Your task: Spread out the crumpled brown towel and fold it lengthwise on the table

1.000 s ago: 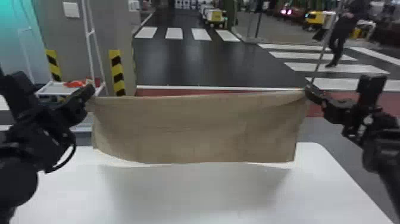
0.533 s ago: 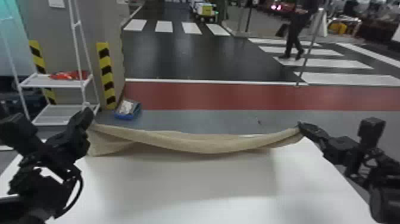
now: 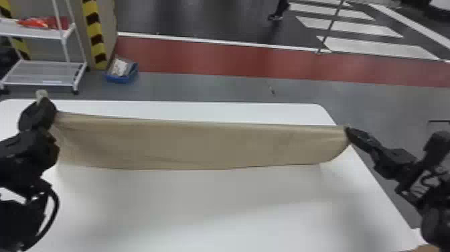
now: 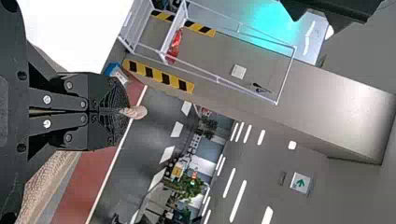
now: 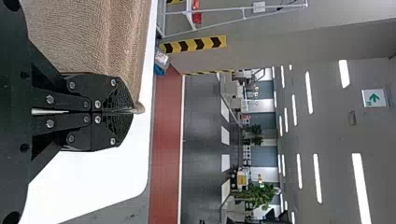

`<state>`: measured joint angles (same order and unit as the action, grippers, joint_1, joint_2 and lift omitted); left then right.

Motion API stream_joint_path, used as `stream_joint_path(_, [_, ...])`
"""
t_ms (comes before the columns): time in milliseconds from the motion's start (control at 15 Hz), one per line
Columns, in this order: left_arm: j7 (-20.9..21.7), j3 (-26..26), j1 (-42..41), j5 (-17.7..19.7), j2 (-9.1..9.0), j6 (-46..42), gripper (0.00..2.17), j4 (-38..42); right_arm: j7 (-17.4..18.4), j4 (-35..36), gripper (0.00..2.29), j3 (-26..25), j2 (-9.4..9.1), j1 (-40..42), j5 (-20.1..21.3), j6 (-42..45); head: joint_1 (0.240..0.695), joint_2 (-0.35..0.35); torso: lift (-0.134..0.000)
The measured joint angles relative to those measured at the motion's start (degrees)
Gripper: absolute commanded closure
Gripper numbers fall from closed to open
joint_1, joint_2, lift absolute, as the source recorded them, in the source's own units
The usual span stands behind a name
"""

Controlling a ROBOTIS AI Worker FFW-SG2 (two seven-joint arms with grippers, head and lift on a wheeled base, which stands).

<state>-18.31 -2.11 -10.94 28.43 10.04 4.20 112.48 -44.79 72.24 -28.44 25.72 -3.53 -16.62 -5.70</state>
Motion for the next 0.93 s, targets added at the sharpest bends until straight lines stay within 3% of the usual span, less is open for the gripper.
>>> stream_joint_path(133, [-1.56, -0.15, -1.09, -0.21, -0.06, 0.47, 1.37, 1.09, 0.11, 0.09, 1.66, -0.39, 0.07, 0.46, 0.15, -0.19, 0.694, -0.246, -0.124])
stream_joint_path(533, [-4.43, -3.11, 0.80, -7.14, -0.28, 8.46, 1.37, -0.71, 2.21, -0.46, 1.66, 2.32, -1.14, -0.06, 2.35, -0.28, 0.695, -0.245, -0.124])
stream_joint_path(733, [-4.75, -4.37, 3.46, -8.76, -0.58, 9.25, 1.36, -4.05, 3.61, -1.90, 1.66, 3.81, -1.55, -1.68, 3.41, 0.22, 0.695, -0.239, -0.124])
stream_joint_path(800, [-5.16, -4.89, 4.69, -9.32, -0.69, 9.25, 1.21, -5.54, 4.52, -2.73, 1.65, 4.22, -1.60, -2.60, 3.86, 0.43, 0.695, -0.238, -0.124])
stream_joint_path(933, [-6.36, -6.62, 8.13, -11.04, -0.96, 9.27, 1.21, -9.83, 6.29, -4.92, 1.65, 5.10, -1.77, -4.79, 5.02, 1.15, 0.695, -0.240, -0.124])
